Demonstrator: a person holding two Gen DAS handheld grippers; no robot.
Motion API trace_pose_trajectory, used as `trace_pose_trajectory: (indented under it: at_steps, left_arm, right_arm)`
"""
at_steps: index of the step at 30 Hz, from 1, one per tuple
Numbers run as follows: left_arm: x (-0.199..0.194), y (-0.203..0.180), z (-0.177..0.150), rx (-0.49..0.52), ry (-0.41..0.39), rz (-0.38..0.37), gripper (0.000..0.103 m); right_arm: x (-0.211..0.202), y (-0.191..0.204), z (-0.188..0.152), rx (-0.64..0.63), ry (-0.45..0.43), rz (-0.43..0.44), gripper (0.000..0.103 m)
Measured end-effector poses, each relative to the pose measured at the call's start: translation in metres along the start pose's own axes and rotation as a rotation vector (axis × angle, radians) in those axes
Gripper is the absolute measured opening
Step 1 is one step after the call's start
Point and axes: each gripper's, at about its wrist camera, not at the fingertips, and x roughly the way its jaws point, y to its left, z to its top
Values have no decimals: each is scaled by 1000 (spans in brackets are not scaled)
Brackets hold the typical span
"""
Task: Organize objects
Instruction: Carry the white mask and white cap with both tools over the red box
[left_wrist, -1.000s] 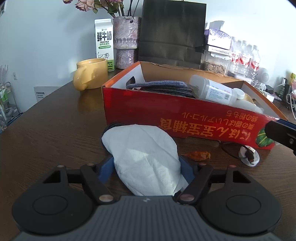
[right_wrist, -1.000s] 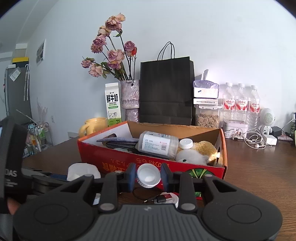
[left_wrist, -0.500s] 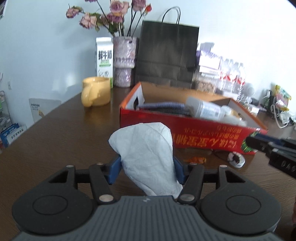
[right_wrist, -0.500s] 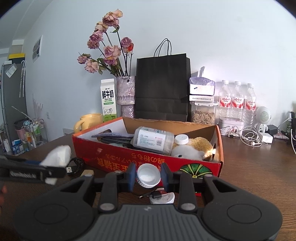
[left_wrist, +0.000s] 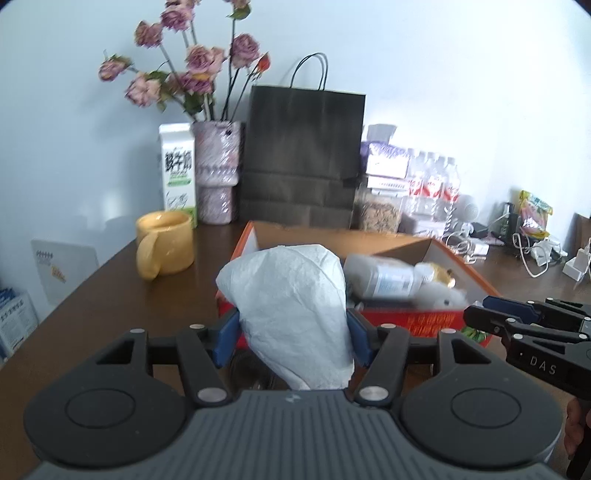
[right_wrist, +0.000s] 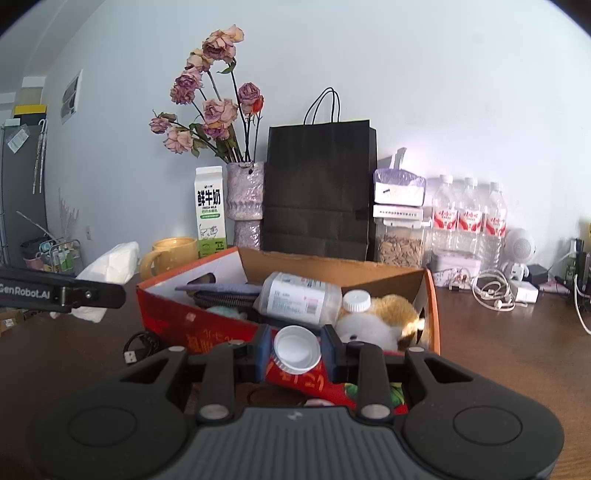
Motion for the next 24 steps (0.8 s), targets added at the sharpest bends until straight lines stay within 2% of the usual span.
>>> trace_pose_trajectory:
  at_steps: [7,15,24]
  left_arm:
    - [29,-5,25,16,-29,-41,62]
    - [75,-10,46,11,-53,-64,62]
    - [132,-9,56,-3,-21,-82,62]
  right_arm:
    - [21,-2,24,-36,-11,-26,28]
    - [63,-17,50,-41,-13,-59,28]
    - [115,-39,60,7,0,-63,28]
